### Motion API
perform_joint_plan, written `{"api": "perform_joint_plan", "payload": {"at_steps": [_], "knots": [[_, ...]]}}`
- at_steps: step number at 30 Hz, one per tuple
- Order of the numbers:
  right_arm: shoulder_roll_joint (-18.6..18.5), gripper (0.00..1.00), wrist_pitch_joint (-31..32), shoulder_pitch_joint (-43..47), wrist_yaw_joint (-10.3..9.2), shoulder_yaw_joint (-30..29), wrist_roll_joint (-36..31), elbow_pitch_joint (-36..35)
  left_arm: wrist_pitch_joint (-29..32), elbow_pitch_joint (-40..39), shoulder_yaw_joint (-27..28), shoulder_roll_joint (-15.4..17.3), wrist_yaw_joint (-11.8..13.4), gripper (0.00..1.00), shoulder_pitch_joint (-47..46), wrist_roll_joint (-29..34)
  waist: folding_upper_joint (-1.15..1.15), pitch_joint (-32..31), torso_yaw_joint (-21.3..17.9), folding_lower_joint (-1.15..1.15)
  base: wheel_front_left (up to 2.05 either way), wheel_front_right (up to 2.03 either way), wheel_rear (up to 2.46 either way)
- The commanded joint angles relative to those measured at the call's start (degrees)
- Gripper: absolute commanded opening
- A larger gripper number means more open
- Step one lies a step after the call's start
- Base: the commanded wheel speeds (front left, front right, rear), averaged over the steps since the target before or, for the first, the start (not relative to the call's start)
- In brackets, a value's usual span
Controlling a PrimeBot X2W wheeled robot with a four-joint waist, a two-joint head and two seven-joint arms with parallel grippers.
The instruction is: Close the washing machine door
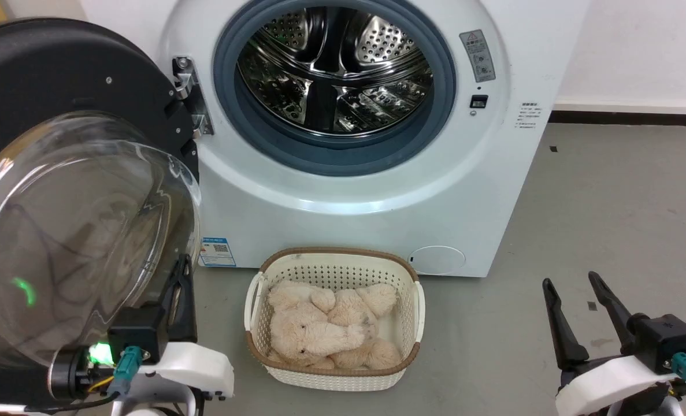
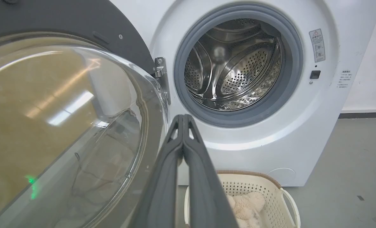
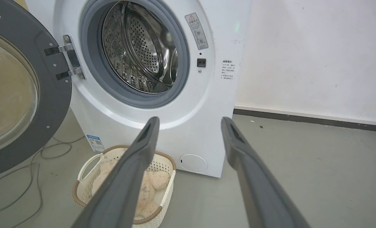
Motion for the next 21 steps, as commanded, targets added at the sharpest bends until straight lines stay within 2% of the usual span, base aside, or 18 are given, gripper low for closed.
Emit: {"api": "perform_joint_plan", "payload": {"at_steps": [1,13,21], "knots": [[0.1,1.0,-0.6,-0.2,0.01,-0.3,0.6,0.0,-0.5,-0.7,0.1,0.5,0.4,0.0,-1.2,-0.1,0.0,0.1,0.3,-0.01,0.0,0.0,0.0],[0.1,1.0,-2.0,-0.4,0.02,-1.9,1.9,-0.1,-2.0,-5.8,2.6,1.8,0.3,0.0,-5.4,-1.5,0.0,1.2,3.3,-0.01,0.0,0.0,0.0],[0.1,1.0,-2.9,-1.0,0.02,-2.9,2.6,-0.1,-2.9,-7.5,6.9,2.3,-0.7,0.0,-9.1,-4.1,0.0,2.1,5.9,-0.01,0.0,0.0,0.0]]}}
